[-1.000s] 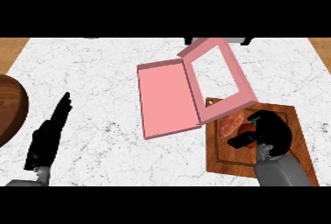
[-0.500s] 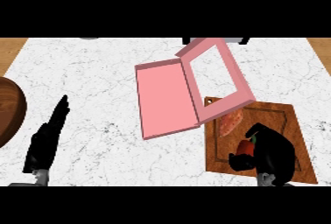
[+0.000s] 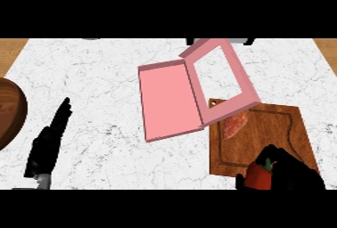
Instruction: Pick the bell pepper from the cutting board and place it in the cardboard box
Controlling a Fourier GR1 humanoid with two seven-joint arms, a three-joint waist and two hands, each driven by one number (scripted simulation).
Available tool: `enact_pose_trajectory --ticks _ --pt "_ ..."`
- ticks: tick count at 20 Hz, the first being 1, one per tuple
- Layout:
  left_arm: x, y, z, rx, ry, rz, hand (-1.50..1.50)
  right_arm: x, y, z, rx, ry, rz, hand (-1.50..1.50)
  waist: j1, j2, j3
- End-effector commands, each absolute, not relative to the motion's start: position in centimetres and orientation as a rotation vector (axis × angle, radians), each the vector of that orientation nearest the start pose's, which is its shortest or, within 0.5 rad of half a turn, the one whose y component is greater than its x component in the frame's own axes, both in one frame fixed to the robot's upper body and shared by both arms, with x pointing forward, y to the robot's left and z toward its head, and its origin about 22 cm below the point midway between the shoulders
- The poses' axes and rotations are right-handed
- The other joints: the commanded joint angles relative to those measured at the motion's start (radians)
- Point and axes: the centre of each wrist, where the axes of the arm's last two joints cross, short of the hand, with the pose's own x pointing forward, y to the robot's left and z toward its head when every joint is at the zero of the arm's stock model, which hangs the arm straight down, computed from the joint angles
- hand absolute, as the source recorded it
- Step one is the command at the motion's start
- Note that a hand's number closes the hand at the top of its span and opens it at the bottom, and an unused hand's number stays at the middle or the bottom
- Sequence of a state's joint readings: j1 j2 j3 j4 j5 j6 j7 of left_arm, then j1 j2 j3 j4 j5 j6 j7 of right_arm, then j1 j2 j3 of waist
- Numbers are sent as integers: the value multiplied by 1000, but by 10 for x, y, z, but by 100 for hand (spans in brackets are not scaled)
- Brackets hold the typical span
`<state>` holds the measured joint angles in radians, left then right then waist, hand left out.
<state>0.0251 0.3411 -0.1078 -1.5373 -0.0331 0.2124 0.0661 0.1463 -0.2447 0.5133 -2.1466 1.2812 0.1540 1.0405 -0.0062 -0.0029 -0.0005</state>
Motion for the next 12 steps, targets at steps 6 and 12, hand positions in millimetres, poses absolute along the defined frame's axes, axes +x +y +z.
enact_pose_trajectory --ticks 6,12 --pt "243 272 3 376 -1441 -227 0 151 -149 177 -1110 -1466 492 150 6 4 0" --pt "232 285 -4 384 -1446 -192 0 172 -106 206 -1025 -1596 504 150 18 3 -1"
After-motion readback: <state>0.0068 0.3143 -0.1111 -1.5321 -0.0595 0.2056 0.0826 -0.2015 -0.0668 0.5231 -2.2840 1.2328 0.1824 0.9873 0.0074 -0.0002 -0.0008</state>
